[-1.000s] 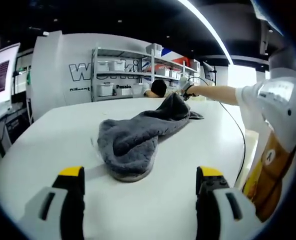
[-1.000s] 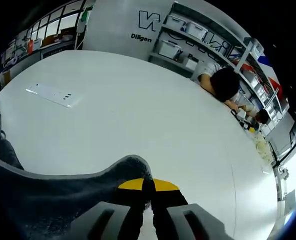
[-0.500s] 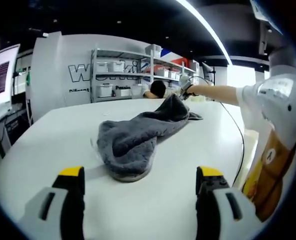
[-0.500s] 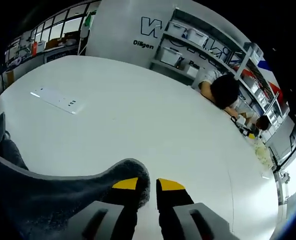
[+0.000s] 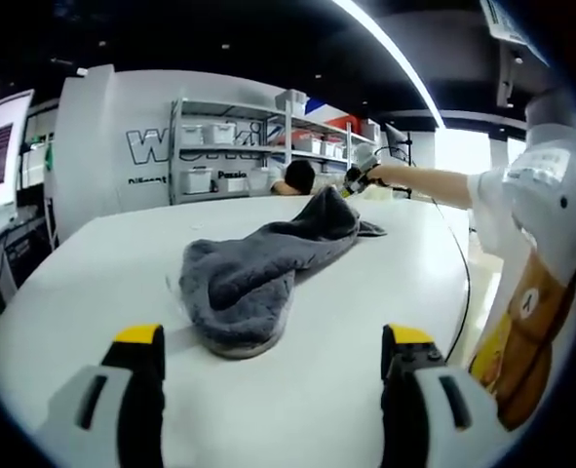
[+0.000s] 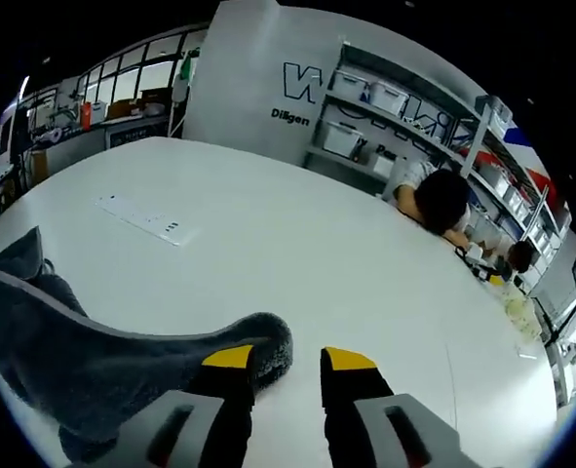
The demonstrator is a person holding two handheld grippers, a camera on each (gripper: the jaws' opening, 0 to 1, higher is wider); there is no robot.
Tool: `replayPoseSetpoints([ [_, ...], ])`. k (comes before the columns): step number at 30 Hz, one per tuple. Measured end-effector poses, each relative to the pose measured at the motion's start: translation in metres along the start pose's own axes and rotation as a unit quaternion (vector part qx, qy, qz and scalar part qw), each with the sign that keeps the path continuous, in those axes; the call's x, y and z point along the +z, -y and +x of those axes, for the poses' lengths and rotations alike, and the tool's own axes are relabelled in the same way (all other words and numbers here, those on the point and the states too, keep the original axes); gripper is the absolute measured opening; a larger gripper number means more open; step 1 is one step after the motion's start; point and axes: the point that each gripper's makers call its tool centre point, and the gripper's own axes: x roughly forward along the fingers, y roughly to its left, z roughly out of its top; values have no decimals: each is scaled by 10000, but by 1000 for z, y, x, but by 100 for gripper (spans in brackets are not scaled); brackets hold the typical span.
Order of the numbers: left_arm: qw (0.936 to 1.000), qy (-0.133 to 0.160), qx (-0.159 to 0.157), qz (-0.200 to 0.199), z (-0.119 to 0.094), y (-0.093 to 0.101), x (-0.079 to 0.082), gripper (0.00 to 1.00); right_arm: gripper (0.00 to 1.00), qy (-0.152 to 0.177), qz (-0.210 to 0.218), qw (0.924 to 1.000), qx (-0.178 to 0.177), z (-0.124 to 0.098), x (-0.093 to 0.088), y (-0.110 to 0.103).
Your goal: Fold the towel on the table until its edges align and the towel forms a compact rectangular stack.
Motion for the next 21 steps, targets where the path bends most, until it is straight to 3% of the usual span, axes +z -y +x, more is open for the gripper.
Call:
replayPoseSetpoints([
  [8,9999,45,-121,39,1,9,2,97,34,203,-115,9992,313,-30,-12,-17],
  [12,9998,52,-178,61,0,14,1,97,41,329,-162,9976,595,-45,-22,-30],
  [21,9998,47,-201,76,-1,18,1,97,53,538,-336,9943,860,-71,-47,-55],
])
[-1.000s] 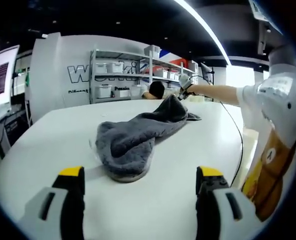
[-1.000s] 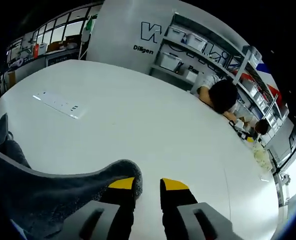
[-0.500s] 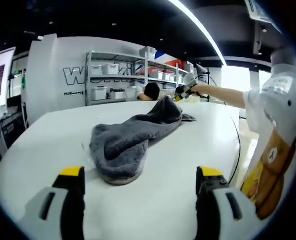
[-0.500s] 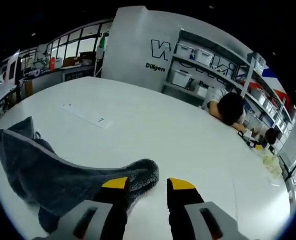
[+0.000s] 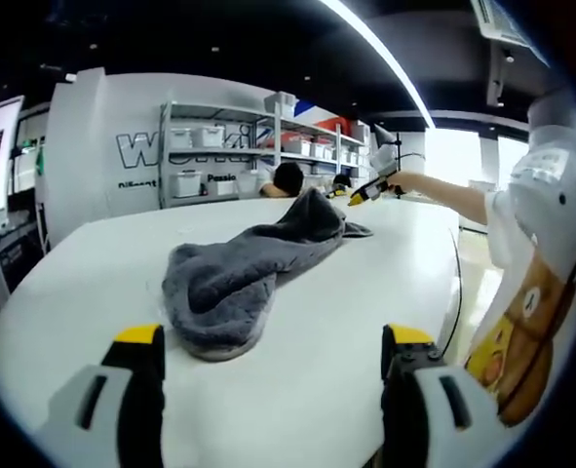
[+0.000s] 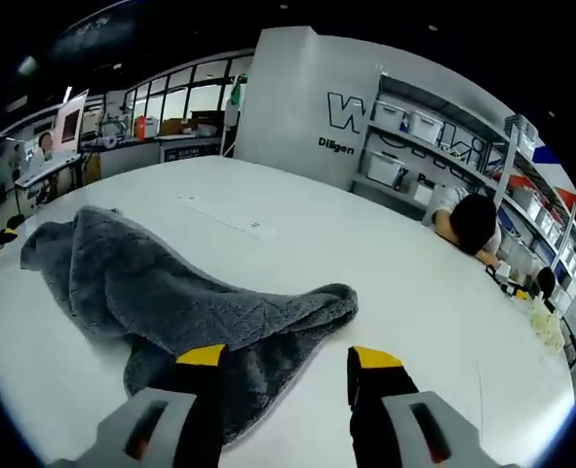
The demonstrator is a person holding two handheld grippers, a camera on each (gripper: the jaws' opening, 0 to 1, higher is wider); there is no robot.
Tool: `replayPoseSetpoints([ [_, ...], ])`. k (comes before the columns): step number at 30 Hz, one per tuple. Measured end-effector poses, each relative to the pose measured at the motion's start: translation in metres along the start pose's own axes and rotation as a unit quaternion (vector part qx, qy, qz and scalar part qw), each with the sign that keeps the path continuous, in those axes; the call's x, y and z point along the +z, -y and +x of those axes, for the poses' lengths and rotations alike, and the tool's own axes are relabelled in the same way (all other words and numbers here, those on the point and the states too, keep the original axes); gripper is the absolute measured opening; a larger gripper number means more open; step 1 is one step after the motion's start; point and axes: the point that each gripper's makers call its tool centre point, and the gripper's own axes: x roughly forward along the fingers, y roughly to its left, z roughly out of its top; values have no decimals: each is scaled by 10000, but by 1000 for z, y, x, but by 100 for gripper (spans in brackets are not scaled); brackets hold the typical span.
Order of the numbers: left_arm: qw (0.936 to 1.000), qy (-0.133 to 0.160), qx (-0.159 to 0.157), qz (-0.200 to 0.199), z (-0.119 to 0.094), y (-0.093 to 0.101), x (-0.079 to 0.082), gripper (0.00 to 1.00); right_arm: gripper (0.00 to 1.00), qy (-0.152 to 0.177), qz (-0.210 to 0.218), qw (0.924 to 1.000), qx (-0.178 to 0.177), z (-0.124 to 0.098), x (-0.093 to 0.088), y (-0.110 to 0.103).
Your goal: Fold the towel on the table until its edges align and the towel forms a compact rectangular stack.
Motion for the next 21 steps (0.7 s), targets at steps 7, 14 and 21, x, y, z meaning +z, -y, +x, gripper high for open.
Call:
replayPoseSetpoints([
  [7,10000,-4,-47,34,2,4,1,97,60,166,-161,9994,266,-16,-7,-32],
  [14,10000,-10,-53,54,0,6,2,97,65,234,-251,9982,496,-29,-12,-57],
  [21,9999,-69,-82,46,0,9,-2,97,70,337,-213,9976,563,-42,-28,-73],
])
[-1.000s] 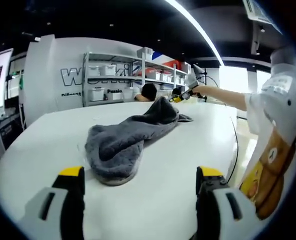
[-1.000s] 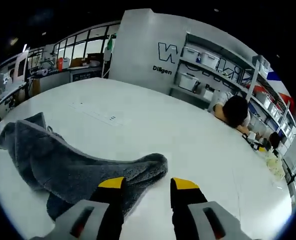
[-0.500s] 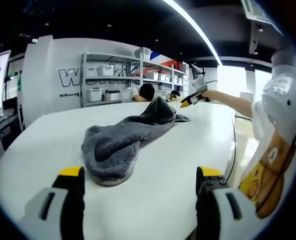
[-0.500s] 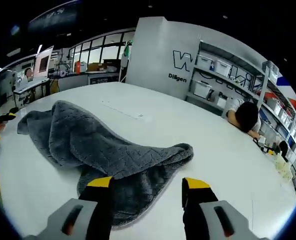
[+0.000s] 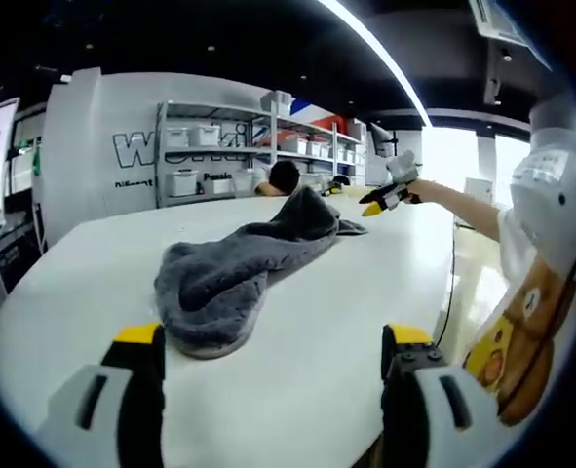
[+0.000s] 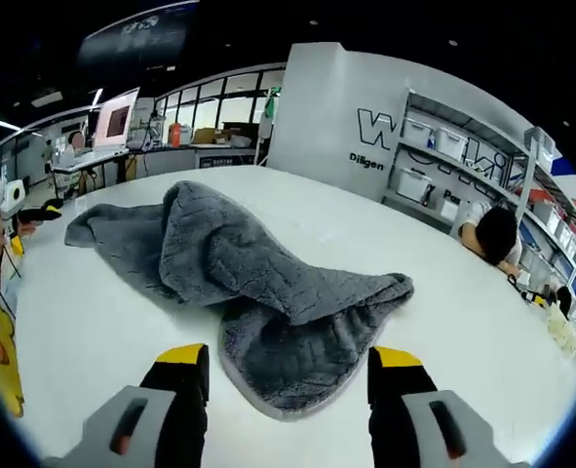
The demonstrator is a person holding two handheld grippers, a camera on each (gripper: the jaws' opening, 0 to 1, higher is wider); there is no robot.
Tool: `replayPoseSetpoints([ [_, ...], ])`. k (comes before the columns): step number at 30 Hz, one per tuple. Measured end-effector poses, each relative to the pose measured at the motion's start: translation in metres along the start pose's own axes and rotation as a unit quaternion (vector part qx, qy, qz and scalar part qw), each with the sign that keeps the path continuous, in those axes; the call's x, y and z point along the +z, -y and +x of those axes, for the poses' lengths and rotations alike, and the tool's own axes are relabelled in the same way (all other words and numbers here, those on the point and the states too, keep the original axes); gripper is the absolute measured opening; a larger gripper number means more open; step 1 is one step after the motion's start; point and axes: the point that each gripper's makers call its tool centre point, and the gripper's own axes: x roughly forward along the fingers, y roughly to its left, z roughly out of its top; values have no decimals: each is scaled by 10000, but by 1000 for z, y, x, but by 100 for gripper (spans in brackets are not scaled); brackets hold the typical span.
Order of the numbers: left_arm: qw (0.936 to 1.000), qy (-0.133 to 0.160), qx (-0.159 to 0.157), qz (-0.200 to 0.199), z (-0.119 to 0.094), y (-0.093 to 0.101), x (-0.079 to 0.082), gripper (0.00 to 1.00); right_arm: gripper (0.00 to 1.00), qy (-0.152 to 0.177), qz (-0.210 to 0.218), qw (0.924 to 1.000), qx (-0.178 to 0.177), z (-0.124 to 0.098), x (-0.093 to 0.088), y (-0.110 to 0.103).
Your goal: Fold the towel on the table until its edges align and the towel forms a compact rectangular stack.
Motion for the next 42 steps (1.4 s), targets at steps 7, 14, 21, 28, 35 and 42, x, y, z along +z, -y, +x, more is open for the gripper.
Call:
replayPoseSetpoints([
  [7,10000,-38,-13,17,2,2,0,97,83,78,-5,10000,61,-24,-15,-25],
  [14,9999,-142,-10,-6,6,2,-3,97,97,269,-71,9995,152,-45,-20,-50],
  [21,9998,-207,15,7,8,1,-3,97,99,390,-73,9990,216,-61,-24,-67],
  [28,9997,-253,-44,10,10,7,-5,97,99,452,27,9986,260,-70,-28,-77],
  [35,9994,-331,20,-16,9,3,-10,97,99,663,98,9976,172,-81,-26,-81],
  [42,9995,-304,4,-18,9,4,-9,97,99,646,77,9977,210,-79,-26,-87],
])
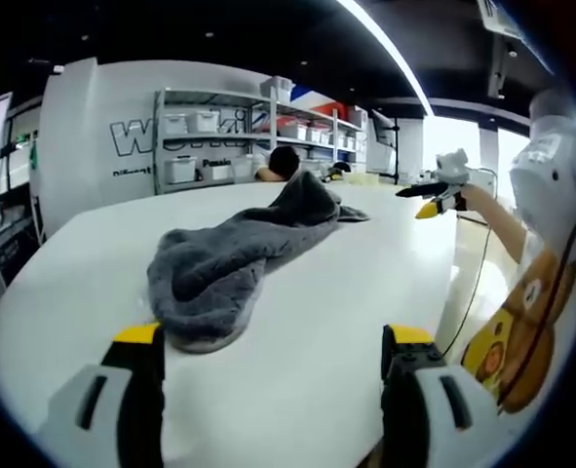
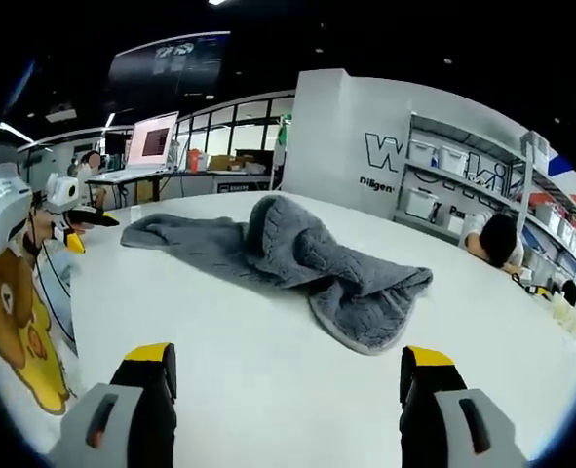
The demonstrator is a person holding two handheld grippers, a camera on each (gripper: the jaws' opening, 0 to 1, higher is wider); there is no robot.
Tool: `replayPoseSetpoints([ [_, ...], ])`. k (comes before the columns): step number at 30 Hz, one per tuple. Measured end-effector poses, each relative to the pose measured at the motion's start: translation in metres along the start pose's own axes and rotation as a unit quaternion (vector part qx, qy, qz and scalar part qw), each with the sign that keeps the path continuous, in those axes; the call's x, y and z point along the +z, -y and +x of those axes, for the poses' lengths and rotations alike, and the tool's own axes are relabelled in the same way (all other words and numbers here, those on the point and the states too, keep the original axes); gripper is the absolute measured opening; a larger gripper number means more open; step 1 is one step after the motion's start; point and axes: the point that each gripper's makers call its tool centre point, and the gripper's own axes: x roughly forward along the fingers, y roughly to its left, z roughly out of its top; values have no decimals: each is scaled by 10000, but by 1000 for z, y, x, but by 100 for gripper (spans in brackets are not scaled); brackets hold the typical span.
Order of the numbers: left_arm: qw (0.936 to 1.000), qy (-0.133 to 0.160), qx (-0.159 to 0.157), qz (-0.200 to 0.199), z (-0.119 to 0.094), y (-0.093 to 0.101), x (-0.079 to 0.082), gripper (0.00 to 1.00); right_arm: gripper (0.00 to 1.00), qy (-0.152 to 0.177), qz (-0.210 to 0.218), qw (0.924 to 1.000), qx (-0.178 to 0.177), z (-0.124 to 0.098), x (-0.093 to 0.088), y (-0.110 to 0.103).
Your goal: Fold the towel on the table until its edges align and the towel forms a compact rectangular stack.
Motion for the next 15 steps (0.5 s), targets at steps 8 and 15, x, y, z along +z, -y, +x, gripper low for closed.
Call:
replayPoseSetpoints([
  [8,10000,1,41,-9,-4,-2,-1,97,99,-40,-10,10000,27,1,-1,-2],
  [15,10000,17,52,-14,-4,-3,-1,97,99,-43,-38,10000,19,2,-3,-2],
])
